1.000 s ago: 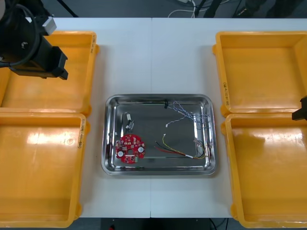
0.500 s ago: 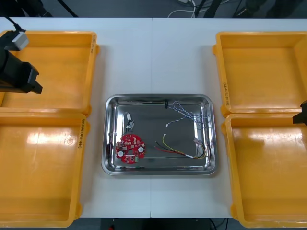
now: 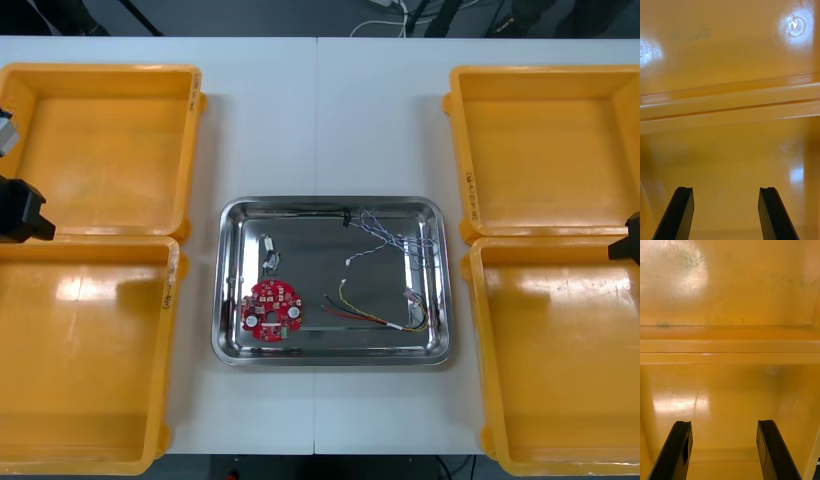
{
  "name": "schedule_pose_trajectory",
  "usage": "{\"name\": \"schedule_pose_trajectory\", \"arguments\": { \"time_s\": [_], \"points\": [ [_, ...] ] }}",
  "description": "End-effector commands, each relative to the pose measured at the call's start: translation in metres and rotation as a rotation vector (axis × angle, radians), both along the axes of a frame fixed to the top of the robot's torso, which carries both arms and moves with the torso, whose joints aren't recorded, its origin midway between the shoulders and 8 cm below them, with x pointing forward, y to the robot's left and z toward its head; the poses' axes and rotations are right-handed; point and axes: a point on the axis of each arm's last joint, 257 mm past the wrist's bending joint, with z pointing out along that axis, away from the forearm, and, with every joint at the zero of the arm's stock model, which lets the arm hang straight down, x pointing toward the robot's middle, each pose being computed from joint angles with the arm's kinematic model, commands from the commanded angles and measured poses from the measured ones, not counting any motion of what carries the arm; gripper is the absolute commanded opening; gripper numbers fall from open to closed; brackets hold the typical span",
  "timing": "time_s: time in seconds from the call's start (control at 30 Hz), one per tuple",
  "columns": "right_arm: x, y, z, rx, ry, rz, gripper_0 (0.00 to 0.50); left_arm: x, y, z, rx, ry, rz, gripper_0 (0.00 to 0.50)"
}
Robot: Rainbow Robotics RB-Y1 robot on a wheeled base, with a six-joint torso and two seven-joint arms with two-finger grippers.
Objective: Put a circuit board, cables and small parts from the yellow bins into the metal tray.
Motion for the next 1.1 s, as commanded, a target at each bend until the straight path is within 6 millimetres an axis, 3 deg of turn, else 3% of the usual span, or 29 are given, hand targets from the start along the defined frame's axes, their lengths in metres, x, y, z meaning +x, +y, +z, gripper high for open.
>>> {"name": "schedule_pose_trajectory", "arguments": {
  "time_s": [0.03,0.5,1.1],
  "points": [
    [0.002,-0.014,0.021,-0.047,-0.04,0.016,0.5,-0.007,0.021,0.009,0.071,-0.053,-0.058,0.5],
    [0.001,-0.012,0.02,-0.039,-0.035,0.013,0.5,-0.013,0.038,0.028,0.103,-0.122,-0.039,0.5],
    [0.001,-0.012,0.02,-0.039,-0.035,0.013,0.5,-0.03,0.035,0.026,0.114,-0.068,-0.065,0.5]
  ]
}}
